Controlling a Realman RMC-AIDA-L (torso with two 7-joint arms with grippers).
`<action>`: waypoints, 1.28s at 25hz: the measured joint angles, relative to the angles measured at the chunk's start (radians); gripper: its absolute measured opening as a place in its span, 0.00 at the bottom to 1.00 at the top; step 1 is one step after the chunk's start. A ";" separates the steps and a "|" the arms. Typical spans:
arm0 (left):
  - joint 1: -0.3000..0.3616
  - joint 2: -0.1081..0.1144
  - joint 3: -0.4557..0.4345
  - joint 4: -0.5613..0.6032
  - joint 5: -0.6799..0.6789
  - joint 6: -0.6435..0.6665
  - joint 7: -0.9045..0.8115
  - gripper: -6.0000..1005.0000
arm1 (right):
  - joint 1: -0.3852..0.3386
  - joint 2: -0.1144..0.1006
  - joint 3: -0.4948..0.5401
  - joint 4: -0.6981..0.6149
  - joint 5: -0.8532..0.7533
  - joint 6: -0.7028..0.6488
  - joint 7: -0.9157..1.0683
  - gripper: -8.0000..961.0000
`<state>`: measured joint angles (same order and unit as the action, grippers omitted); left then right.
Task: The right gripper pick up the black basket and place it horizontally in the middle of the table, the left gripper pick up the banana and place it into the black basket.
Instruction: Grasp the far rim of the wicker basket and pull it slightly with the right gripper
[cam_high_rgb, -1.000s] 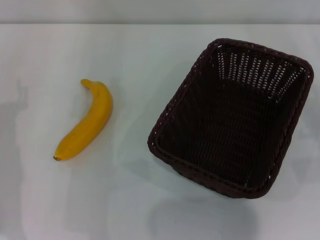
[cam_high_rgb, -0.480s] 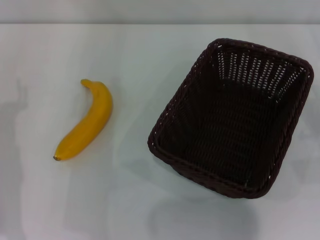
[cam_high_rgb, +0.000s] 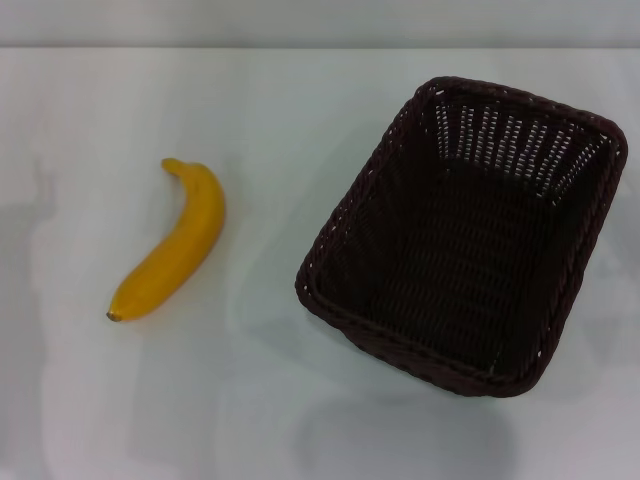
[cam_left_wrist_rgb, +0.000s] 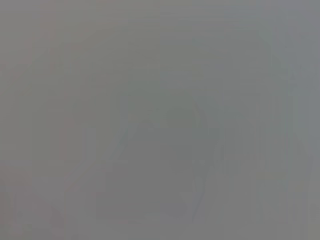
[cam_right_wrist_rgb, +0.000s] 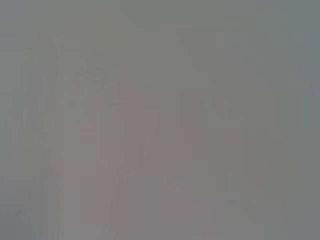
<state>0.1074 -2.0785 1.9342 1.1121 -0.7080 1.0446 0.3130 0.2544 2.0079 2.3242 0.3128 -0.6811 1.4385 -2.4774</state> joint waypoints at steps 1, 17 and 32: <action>0.000 0.000 0.000 0.000 0.000 0.000 0.000 0.69 | 0.000 0.000 0.000 0.000 0.000 -0.001 0.000 0.79; -0.003 0.000 -0.001 0.007 0.000 -0.007 0.003 0.69 | 0.039 -0.008 -0.028 0.099 -0.091 -0.102 0.103 0.78; -0.009 0.001 -0.004 0.010 -0.001 -0.024 0.002 0.69 | 0.172 -0.099 -0.028 0.547 -0.788 -0.384 0.901 0.78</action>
<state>0.0981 -2.0772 1.9301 1.1221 -0.7088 1.0211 0.3145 0.4260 1.9091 2.2963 0.8595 -1.4695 1.0547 -1.5766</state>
